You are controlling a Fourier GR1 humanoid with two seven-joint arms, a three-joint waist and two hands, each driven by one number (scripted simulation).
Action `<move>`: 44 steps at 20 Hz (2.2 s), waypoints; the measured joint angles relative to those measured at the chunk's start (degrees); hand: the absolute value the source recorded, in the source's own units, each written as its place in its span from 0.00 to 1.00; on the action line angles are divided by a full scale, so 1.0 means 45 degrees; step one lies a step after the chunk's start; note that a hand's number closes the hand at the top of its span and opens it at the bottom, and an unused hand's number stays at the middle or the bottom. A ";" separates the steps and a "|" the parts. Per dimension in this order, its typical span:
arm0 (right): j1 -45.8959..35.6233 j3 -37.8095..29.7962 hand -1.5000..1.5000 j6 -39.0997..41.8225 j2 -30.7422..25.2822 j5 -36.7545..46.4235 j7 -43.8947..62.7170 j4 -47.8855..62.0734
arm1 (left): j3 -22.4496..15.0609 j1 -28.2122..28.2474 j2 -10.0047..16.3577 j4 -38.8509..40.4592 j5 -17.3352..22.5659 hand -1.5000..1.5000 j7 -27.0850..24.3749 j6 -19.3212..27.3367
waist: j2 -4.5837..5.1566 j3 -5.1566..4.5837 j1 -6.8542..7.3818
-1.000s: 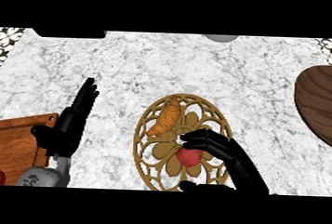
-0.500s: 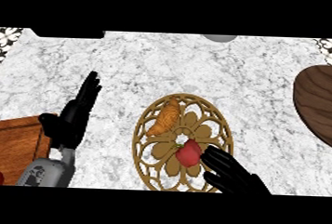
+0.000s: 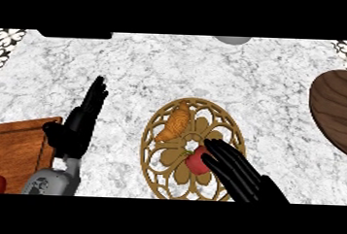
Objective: Pick the bell pepper from the placemat and place it in the bowl
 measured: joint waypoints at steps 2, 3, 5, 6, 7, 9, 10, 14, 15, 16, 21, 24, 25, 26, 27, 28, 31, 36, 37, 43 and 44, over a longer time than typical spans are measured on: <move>-0.0307 -0.0116 0.00 0.0752 -0.0066 -0.0016 0.1050 -0.0051 | 0.0003 0.0046 -0.0044 0.0052 -0.0049 0.50 -0.0079 -0.0044 | 0.0008 0.0000 0.0011; -0.0637 -0.0225 0.00 0.1090 0.0065 -0.0046 0.1555 0.0128 | -0.0077 0.0162 -0.0075 -0.0118 -0.0131 0.50 -0.0071 -0.0019 | 0.0009 0.0002 0.0043; -0.0892 -0.0178 0.00 0.1632 0.0227 0.0045 0.2320 0.0392 | 0.0039 0.0173 -0.0029 -0.0082 -0.0100 0.50 -0.0104 -0.0162 | 0.0013 0.0004 0.0043; -0.1058 -0.0104 0.00 0.1913 0.0360 0.0136 0.2750 0.0464 | 0.0151 -0.0025 -0.0003 -0.0074 -0.0054 0.50 0.0115 -0.0202 | 0.0017 0.0006 0.0035; -0.1329 -0.0243 0.00 0.2246 0.0516 0.0060 0.3043 0.0636 | 0.0233 -0.0017 0.0000 -0.0086 -0.0047 0.50 0.0119 -0.0254 | 0.0018 0.0008 0.0039; -0.1548 -0.0252 0.00 0.2487 0.0841 0.0242 0.3065 0.1357 | 0.0161 -0.0057 -0.0207 -0.0007 -0.0246 0.50 0.0116 -0.0180 | 0.0019 0.0012 0.0036; -0.1657 -0.0506 0.00 0.2718 0.0854 0.0066 0.2903 0.1667 | 0.0209 -0.0161 -0.0287 0.0188 -0.0332 0.50 0.0038 -0.0166 | 0.0026 0.0013 0.0031; -0.1095 -0.0753 0.00 0.3179 0.1019 0.0058 0.2135 0.2023 | 0.0483 -0.0304 -0.0412 0.0109 -0.0549 0.50 0.0233 -0.0299 | 0.0023 0.0021 0.0000; -0.0891 -0.0931 0.00 0.3361 0.0917 -0.0045 0.1934 0.1921 | 0.0516 -0.0218 -0.0473 0.0187 -0.0602 0.50 0.0131 -0.0358 | 0.0021 0.0020 -0.0006; -0.0685 -0.1015 0.00 0.3384 0.0923 -0.0040 0.1597 0.2013 | 0.0519 -0.0114 -0.0567 0.0203 -0.0638 0.50 0.0063 -0.0401 | 0.0019 0.0020 -0.0010; 0.0027 -0.1559 0.00 0.3593 0.1107 -0.0500 0.0189 0.2241 | 0.0651 0.0109 -0.0696 -0.0001 -0.0847 0.50 0.0110 -0.0620 | 0.0018 0.0022 -0.0018; 0.0086 -0.1850 0.00 0.3832 0.1409 -0.0843 -0.0178 0.2312 | 0.0763 0.0235 -0.0655 -0.0675 -0.0865 0.50 0.0637 -0.0725 | 0.0012 0.0023 -0.0004; 0.0262 -0.1971 0.00 0.3871 0.1402 -0.0941 -0.0524 0.2396 | 0.0801 0.0285 -0.0691 -0.0753 -0.0881 0.50 0.0663 -0.0761 | 0.0012 0.0022 -0.0005; 0.0494 -0.1870 0.00 0.3845 0.1482 -0.0885 -0.0689 0.2343 | 0.0920 0.0252 -0.0671 -0.0628 -0.0843 0.50 0.0570 -0.0897 | 0.0013 0.0023 -0.0015; 0.0518 -0.1881 0.00 0.3945 0.1634 -0.0920 -0.0652 0.2326 | 0.0899 0.0226 -0.0757 -0.0574 -0.0950 0.50 0.0566 -0.0903 | 0.0014 0.0023 -0.0017; 0.0466 -0.1907 0.00 0.4037 0.1802 -0.0913 -0.0689 0.2471 | 0.1031 0.0109 -0.0761 -0.0515 -0.0952 0.50 0.0621 -0.0971 | 0.0014 0.0021 -0.0017; 0.0811 -0.2135 0.00 0.4279 0.1929 -0.1121 -0.0773 0.2356 | 0.1123 -0.0034 -0.0948 -0.0232 -0.1125 0.50 0.0523 -0.1031 | 0.0016 0.0020 -0.0027; 0.0717 -0.2474 0.00 0.4538 0.2409 -0.1250 -0.1206 0.3328 | 0.1261 0.0282 -0.1035 -0.0089 -0.1219 0.50 0.0127 -0.1403 | 0.0016 0.0019 -0.0010; 0.0729 -0.2418 0.00 0.4439 0.2599 -0.1173 -0.1407 0.3654 | 0.1289 0.0292 -0.1081 -0.0055 -0.1271 0.50 0.0055 -0.1399 | 0.0019 0.0021 -0.0009; 0.0573 -0.2700 0.00 0.4405 0.3181 -0.0828 -0.2200 0.4909 | 0.1610 0.0237 -0.1219 -0.0033 -0.1397 0.50 0.0034 -0.1618 | 0.0019 0.0022 -0.0008; 0.0506 -0.2670 0.00 0.4360 0.3341 -0.0737 -0.2303 0.5166 | 0.1528 0.0169 -0.1341 -0.0027 -0.1568 0.50 0.0119 -0.1493 | 0.0018 0.0021 -0.0008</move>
